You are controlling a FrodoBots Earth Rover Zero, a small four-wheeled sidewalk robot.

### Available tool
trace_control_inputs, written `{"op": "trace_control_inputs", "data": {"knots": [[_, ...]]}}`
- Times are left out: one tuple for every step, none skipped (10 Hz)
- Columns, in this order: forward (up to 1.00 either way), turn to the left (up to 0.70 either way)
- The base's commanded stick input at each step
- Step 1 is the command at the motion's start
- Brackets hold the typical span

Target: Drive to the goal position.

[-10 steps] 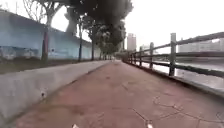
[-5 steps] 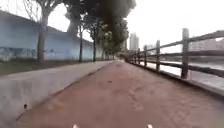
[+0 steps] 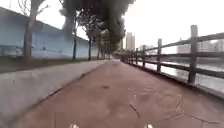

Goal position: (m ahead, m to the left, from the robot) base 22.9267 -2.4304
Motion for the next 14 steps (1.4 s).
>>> {"op": "trace_control_inputs", "data": {"knots": [[1.00, 0.00], [1.00, 0.00], [1.00, 0.00], [1.00, 0.00], [1.00, 0.00], [1.00, 0.00], [1.00, 0.00], [1.00, 0.00], [1.00, 0.00], [1.00, 0.00], [1.00, 0.00], [1.00, 0.00], [1.00, 0.00], [1.00, 0.00]]}}
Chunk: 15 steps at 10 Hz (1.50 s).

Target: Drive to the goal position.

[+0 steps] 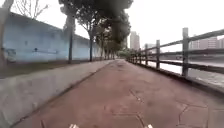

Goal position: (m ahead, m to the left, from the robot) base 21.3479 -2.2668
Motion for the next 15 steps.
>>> {"op": "trace_control_inputs", "data": {"knots": [[1.00, 0.00], [1.00, 0.00], [1.00, 0.00], [1.00, 0.00], [1.00, 0.00], [1.00, 0.00], [1.00, 0.00], [1.00, 0.00], [1.00, 0.00], [1.00, 0.00], [1.00, -0.06], [1.00, -0.40], [1.00, -0.40], [1.00, -0.40], [1.00, -0.40]]}}
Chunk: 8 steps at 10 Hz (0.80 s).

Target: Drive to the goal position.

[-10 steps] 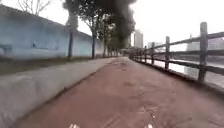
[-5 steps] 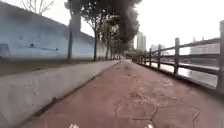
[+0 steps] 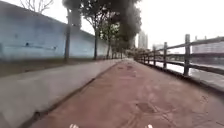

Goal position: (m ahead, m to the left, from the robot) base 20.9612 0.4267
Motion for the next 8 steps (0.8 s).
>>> {"op": "trace_control_inputs", "data": {"knots": [[1.00, -0.40], [1.00, -0.17], [1.00, 0.00], [1.00, 0.00], [1.00, 0.00], [1.00, 0.00], [1.00, 0.00], [1.00, 0.00]]}}
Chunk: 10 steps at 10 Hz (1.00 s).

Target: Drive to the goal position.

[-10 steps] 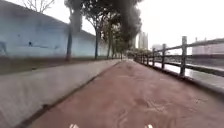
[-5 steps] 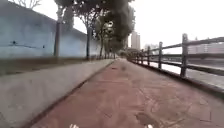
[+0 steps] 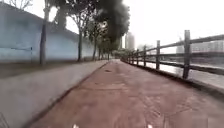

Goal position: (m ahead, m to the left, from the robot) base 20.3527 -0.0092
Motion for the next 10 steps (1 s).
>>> {"op": "trace_control_inputs", "data": {"knots": [[1.00, 0.00], [1.00, 0.00], [1.00, 0.00], [1.00, 0.00], [1.00, 0.00], [1.00, -0.20], [1.00, -0.40], [1.00, -0.40], [1.00, -0.40], [1.00, -0.40]]}}
